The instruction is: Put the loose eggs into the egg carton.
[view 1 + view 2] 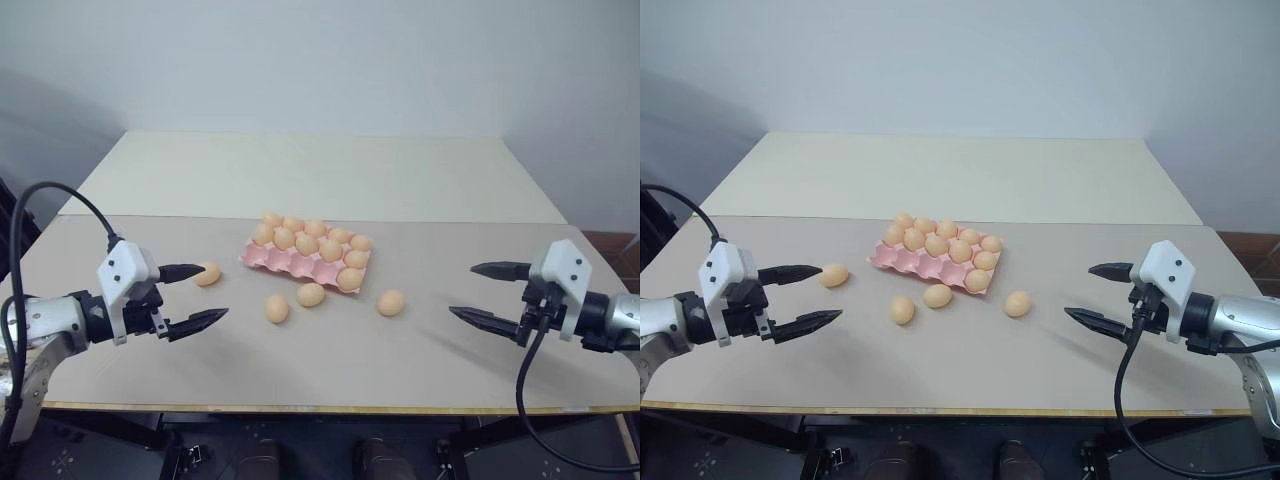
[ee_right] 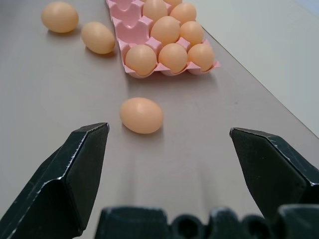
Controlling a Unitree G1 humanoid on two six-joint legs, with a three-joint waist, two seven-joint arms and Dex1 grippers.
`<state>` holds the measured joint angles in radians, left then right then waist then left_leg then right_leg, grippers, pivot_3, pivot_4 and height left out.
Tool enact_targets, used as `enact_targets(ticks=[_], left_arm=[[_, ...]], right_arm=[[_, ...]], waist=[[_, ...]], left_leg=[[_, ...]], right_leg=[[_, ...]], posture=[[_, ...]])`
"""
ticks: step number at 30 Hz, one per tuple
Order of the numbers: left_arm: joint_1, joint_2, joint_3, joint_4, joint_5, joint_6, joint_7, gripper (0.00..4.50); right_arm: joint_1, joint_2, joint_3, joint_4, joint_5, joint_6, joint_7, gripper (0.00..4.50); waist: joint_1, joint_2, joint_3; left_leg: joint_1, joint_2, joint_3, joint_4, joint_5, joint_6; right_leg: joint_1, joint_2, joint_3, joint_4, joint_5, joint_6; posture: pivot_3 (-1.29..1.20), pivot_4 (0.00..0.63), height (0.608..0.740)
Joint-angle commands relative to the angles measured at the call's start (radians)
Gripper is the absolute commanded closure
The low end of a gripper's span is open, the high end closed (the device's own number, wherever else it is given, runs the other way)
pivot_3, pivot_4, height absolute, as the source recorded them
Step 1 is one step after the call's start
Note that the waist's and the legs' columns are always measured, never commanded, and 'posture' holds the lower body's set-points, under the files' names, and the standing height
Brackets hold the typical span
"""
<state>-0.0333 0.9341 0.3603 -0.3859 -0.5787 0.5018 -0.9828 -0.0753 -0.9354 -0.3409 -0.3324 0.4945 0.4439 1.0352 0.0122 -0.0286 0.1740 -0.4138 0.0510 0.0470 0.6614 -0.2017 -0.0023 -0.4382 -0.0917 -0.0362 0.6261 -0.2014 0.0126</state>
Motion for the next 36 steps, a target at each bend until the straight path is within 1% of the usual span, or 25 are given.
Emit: enact_targets(ticks=[1, 4, 8, 13, 17, 20, 22, 27, 31, 33, 36], left_arm=[[-0.011, -0.002, 0.037, -0.023, -0.015, -0.006, 0.012, 0.02], [-0.022, -0.009, 0.042, -0.025, -0.025, 0.014, 0.042, 0.02], [-0.003, 0.01, 0.035, -0.031, -0.007, -0.01, 0.014, 0.02], [-0.007, 0.006, 0.033, -0.039, -0.004, -0.025, 0.01, 0.02], [0.044, 0.009, 0.058, -0.065, -0.003, -0.053, -0.029, 0.02], [0.036, 0.015, 0.056, -0.051, -0.012, -0.05, -0.036, 0.02], [0.016, 0.018, 0.043, -0.038, -0.021, -0.049, -0.046, 0.02], [-0.033, 0.029, -0.002, -0.011, -0.028, -0.05, -0.099, 0.02], [-0.076, 0.02, -0.031, 0.022, -0.014, -0.06, -0.107, 0.02], [-0.091, 0.013, -0.042, 0.027, -0.016, -0.058, -0.104, 0.02], [-0.097, 0.01, -0.05, 0.028, -0.014, -0.06, -0.104, 0.02]], right_arm=[[-0.016, -0.007, -0.023, -0.011, 0.011, -0.024, 0.002, 0.0], [-0.017, -0.007, -0.022, -0.009, 0.01, -0.024, 0.001, 0.0], [-0.017, -0.008, -0.023, -0.01, 0.011, -0.023, 0.004, 0.0], [-0.046, -0.027, 0.008, 0.011, -0.009, -0.033, 0.024, 0.0], [-0.049, -0.054, 0.019, 0.007, -0.012, -0.044, 0.07, 0.0], [-0.052, -0.062, 0.047, 0.004, -0.031, -0.064, 0.088, 0.0], [-0.059, -0.066, 0.09, -0.001, -0.063, -0.087, 0.093, 0.0], [-0.143, -0.034, 0.292, 0.028, -0.22, -0.196, 0.083, 0.0], [-0.28, 0.057, 0.444, 0.17, -0.353, -0.281, 0.046, 0.0], [-0.344, 0.099, 0.502, 0.26, -0.424, -0.331, 0.024, 0.0], [-0.421, 0.159, 0.561, 0.365, -0.475, -0.365, 0.018, 0.0]], waist=[[0.0, 0.0, 0.0], [0.0, 0.0, 0.0], [0.0, 0.0, 0.0], [-0.001, 0.0, 0.0], [0.0, 0.0, 0.0], [0.0, 0.0, 0.0], [0.0, 0.0, 0.0], [-0.002, 0.0, 0.0], [-0.009, 0.0, 0.0], [-0.008, 0.0, 0.0], [-0.009, 0.0, 0.0]], left_leg=[[0.0, 0.0, 0.0, 0.0, 0.0, 0.0], [0.0, 0.0, 0.0, 0.0, 0.0, 0.0], [0.0, 0.0, 0.0, 0.0, 0.0, 0.0], [0.0, 0.0, 0.0, 0.0, 0.0, 0.0], [0.0, 0.0, 0.0, 0.0, 0.0, 0.0], [0.0, 0.0, 0.0, 0.0, 0.0, 0.0], [0.0, 0.0, 0.0, 0.0, 0.0, 0.0], [0.001, 0.0, 0.001, 0.0, 0.0, 0.0], [0.001, 0.0, 0.001, 0.0, 0.0, 0.0], [0.0, 0.0, 0.001, 0.0, 0.0, 0.0], [-0.001, 0.0, 0.001, 0.0, 0.0, 0.0]], right_leg=[[0.0, 0.0, 0.0, 0.0, 0.0, 0.0], [0.0, 0.0, 0.0, 0.0, 0.0, 0.0], [0.0, 0.0, 0.0, 0.0, 0.0, 0.0], [0.0, 0.0, 0.0, 0.0, 0.0, 0.0], [0.0, 0.0, 0.0, 0.0, 0.0, 0.0], [0.0, 0.0, 0.0, 0.0, 0.0, 0.0], [0.0, 0.0, 0.0, 0.0, 0.0, 0.0], [-0.001, 0.0, 0.0, 0.0, 0.0, 0.0], [-0.001, 0.001, 0.0, 0.001, 0.0, 0.0], [-0.001, 0.001, 0.001, 0.001, 0.0, 0.0], [-0.002, 0.001, 0.001, 0.001, 0.001, 0.0]], posture=[[0.0, 0.15, 0.74], [0.0, 0.15, 0.74], [0.0, 0.15, 0.74], [0.0, 0.15, 0.74], [0.0, 0.15, 0.74], [0.0, 0.15, 0.74], [0.0, 0.15, 0.74], [0.0, 0.15, 0.74], [0.0, 0.15, 0.74], [0.0, 0.15, 0.74], [0.0, 0.15, 0.74]])
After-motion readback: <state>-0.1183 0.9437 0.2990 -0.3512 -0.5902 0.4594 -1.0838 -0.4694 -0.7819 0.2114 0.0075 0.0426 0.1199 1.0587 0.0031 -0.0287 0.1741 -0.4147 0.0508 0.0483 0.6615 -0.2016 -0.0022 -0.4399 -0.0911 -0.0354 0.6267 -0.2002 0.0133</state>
